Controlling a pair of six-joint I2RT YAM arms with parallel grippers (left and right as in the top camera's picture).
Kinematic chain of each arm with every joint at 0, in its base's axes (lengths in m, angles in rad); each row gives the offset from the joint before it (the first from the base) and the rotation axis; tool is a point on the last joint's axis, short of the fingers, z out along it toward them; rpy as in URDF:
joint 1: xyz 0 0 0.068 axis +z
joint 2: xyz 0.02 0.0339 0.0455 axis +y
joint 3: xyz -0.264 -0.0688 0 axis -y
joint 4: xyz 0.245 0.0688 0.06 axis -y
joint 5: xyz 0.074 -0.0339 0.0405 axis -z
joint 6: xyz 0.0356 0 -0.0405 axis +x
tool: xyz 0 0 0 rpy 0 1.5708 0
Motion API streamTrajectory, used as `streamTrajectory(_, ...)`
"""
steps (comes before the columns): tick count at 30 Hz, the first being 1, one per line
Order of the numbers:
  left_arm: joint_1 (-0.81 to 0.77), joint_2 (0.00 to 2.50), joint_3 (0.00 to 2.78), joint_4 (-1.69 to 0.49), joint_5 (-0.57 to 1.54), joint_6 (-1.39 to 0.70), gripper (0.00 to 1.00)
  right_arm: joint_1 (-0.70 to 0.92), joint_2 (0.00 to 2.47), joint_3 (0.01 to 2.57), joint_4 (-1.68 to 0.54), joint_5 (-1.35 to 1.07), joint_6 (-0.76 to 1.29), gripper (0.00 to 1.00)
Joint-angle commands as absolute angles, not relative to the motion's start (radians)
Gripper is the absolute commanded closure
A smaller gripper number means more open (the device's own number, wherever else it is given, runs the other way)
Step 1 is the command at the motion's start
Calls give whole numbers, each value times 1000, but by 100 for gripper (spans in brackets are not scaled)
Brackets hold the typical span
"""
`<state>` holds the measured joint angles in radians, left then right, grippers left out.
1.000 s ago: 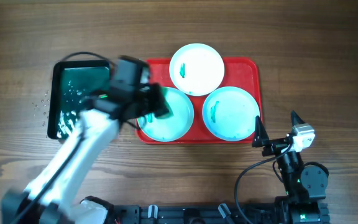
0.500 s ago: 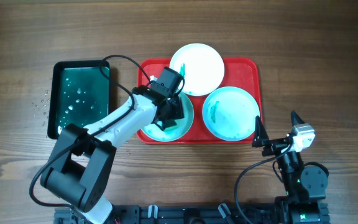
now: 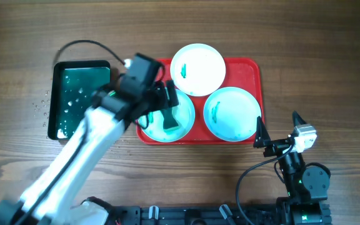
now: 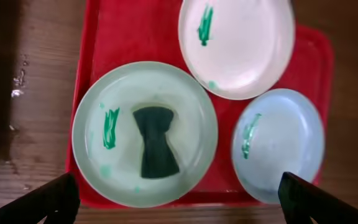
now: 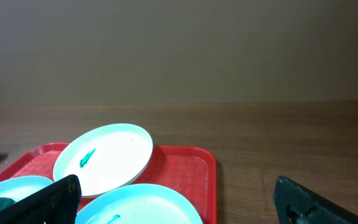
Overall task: Clean dirty plates on tray and stack at the side
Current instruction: 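Lift the sponge with the left gripper onto the left plate, then reach the right gripper to the left plate's rim and grasp it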
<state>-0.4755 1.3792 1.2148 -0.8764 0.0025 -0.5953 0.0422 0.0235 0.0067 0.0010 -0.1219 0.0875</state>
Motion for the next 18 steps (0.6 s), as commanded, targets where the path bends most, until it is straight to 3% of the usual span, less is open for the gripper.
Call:
streamTrajectory(1, -474, 1347, 1212, -949, -10, -583, 0, 37, 25, 5, 6, -105, 79, 0)
streamTrajectory(11, -474, 1428, 1168, -975, -17, -584, 0, 37, 25, 5, 17, -141, 141, 0)
streamTrajectory(14, -474, 1455, 1168, -969, -17, -584, 0, 37, 25, 5, 35, -377, 672, 0)
streamTrajectory(18, -474, 1476, 1166, -970, -17, -584, 0, 37, 25, 5, 33, -449, 1330, 0)
